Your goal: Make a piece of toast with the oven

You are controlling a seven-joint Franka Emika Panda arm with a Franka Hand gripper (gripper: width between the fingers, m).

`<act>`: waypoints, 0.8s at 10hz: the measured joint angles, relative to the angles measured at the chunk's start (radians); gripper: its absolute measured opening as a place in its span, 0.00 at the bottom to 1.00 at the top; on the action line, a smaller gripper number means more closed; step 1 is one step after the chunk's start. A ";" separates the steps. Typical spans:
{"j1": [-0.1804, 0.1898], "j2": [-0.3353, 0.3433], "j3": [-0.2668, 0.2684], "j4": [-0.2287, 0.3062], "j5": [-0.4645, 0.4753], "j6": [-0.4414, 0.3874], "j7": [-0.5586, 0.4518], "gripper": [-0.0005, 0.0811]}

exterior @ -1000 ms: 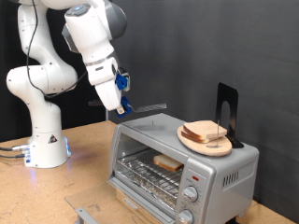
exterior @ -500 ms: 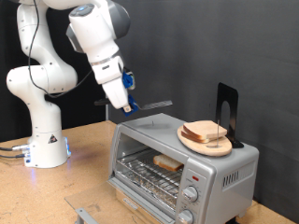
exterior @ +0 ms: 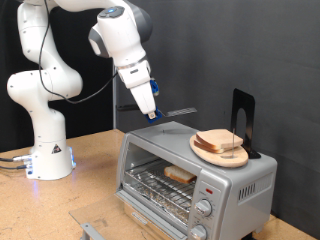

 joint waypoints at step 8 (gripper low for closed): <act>0.000 0.100 0.081 0.017 0.000 0.078 0.058 0.58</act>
